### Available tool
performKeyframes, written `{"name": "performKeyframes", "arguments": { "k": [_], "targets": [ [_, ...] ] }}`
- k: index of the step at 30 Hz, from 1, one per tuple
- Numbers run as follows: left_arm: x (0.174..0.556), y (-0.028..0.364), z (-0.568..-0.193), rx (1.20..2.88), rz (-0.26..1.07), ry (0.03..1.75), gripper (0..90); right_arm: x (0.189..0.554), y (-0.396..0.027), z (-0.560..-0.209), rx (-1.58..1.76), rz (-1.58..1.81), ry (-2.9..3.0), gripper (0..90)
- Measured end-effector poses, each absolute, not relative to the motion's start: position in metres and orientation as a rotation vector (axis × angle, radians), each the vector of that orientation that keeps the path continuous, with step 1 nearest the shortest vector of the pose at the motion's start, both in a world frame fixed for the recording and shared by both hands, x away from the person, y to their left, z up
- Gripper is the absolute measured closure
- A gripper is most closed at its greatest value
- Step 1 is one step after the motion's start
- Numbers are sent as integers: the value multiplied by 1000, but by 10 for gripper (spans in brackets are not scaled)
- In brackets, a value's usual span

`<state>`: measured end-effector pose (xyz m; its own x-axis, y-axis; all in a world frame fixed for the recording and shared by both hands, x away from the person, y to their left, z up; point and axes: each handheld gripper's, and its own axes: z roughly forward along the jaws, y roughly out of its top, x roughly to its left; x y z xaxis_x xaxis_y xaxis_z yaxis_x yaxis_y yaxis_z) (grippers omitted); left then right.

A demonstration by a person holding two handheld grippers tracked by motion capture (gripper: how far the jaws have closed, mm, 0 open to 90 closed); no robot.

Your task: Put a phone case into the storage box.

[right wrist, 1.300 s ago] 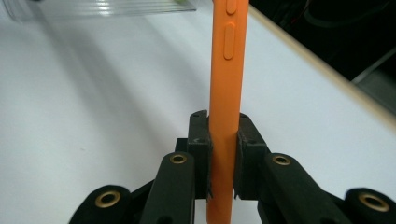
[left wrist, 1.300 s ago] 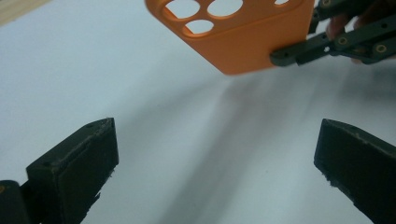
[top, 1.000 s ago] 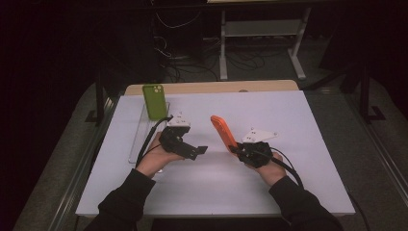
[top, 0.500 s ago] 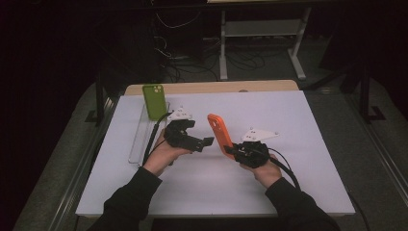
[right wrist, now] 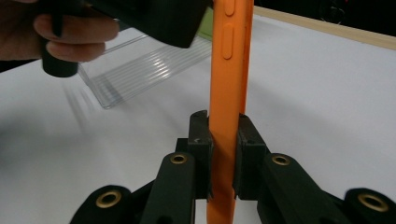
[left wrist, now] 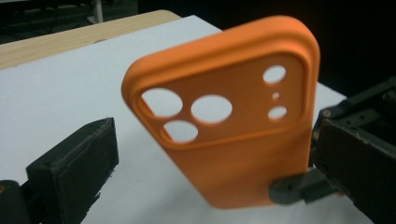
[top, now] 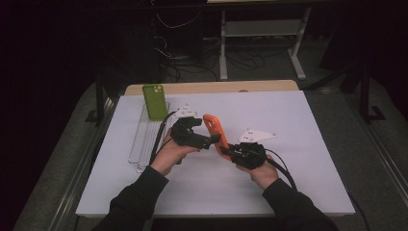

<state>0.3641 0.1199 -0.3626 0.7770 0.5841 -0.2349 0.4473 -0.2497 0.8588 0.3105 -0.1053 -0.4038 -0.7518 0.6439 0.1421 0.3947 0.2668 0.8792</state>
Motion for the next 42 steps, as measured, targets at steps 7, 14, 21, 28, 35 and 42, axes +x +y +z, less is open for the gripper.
{"name": "performKeyframes", "arguments": {
  "k": [7,14,21,28,35,42],
  "targets": [
    [366,114,-365,1883,152,768,0,309,-102,-404,950,1505,2308,783],
    [369,113,-366,1865,154,774,0,307,-100,-404,939,1534,2310,783],
    [368,111,-368,1850,149,780,56,309,-100,-407,915,1511,2314,783],
    [369,113,-367,1861,150,747,102,307,-98,-409,905,1471,2336,781],
    [364,111,-364,1868,160,749,119,306,-97,-410,909,1459,2330,766],
    [368,111,-365,1882,182,744,141,309,-99,-412,943,1425,2345,428]
  ]
}}
